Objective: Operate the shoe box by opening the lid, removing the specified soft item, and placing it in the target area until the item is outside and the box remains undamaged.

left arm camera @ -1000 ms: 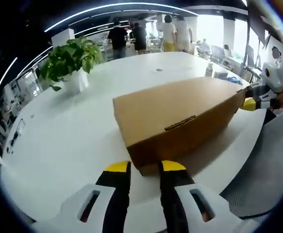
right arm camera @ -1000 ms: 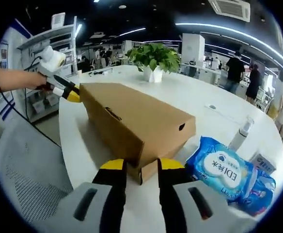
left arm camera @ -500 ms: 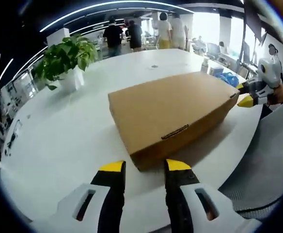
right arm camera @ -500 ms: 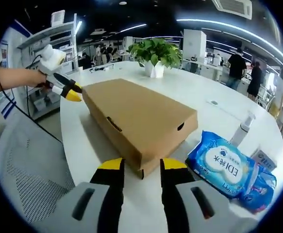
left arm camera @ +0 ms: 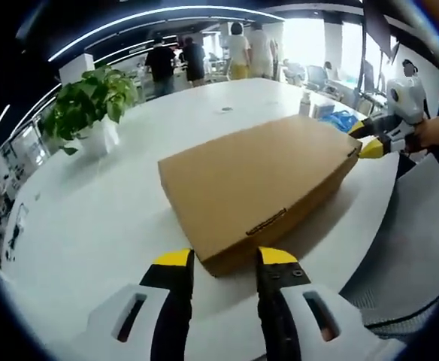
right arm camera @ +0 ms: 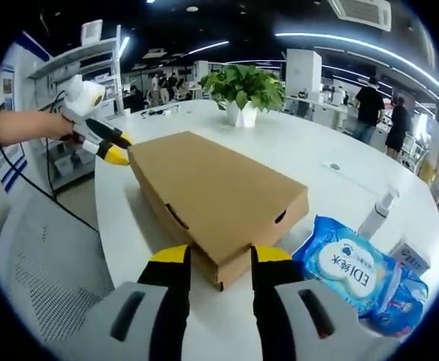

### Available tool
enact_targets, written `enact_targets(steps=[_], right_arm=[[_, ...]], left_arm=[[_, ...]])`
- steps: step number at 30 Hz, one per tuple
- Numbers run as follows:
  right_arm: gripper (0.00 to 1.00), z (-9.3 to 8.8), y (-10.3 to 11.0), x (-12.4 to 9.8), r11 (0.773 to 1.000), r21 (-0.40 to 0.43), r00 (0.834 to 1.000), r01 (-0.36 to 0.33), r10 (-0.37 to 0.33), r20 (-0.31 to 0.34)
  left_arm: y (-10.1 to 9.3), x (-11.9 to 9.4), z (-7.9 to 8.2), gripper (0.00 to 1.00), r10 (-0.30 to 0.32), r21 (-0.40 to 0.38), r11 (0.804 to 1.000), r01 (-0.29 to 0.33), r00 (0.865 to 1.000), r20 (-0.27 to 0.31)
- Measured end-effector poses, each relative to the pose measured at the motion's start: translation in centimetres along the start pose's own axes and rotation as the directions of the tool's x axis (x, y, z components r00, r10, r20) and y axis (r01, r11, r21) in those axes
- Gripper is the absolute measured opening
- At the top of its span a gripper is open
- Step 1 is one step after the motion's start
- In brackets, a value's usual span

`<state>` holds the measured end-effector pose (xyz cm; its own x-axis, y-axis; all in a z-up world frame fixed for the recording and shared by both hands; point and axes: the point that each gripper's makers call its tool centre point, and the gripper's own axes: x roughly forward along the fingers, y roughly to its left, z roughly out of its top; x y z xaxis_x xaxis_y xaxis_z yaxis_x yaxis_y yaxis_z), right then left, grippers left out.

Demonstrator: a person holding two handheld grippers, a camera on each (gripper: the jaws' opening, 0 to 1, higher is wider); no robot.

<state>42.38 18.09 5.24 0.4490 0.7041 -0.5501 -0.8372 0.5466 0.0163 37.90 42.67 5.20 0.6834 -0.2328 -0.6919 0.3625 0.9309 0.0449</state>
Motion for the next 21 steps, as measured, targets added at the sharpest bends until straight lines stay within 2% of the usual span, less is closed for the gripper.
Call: enact_targets(steps=[11, 21], right_arm=[[0.30, -1.1, -0.2, 0.9, 0.999, 0.046, 0.999, 0.001, 0.001, -0.036], [0.30, -0.3, -1.9, 1.9, 0.999, 0.029, 0.999, 0.017, -0.016, -0.035]], left_arm=[[0.1, 1.0, -0.6, 0.31, 0.007, -0.025, 1.000, -0.007, 1.000, -0.008], [0.9, 2.6, 0.7, 0.31, 0.005, -0.033, 0.999, -0.005, 1.000, -0.003]])
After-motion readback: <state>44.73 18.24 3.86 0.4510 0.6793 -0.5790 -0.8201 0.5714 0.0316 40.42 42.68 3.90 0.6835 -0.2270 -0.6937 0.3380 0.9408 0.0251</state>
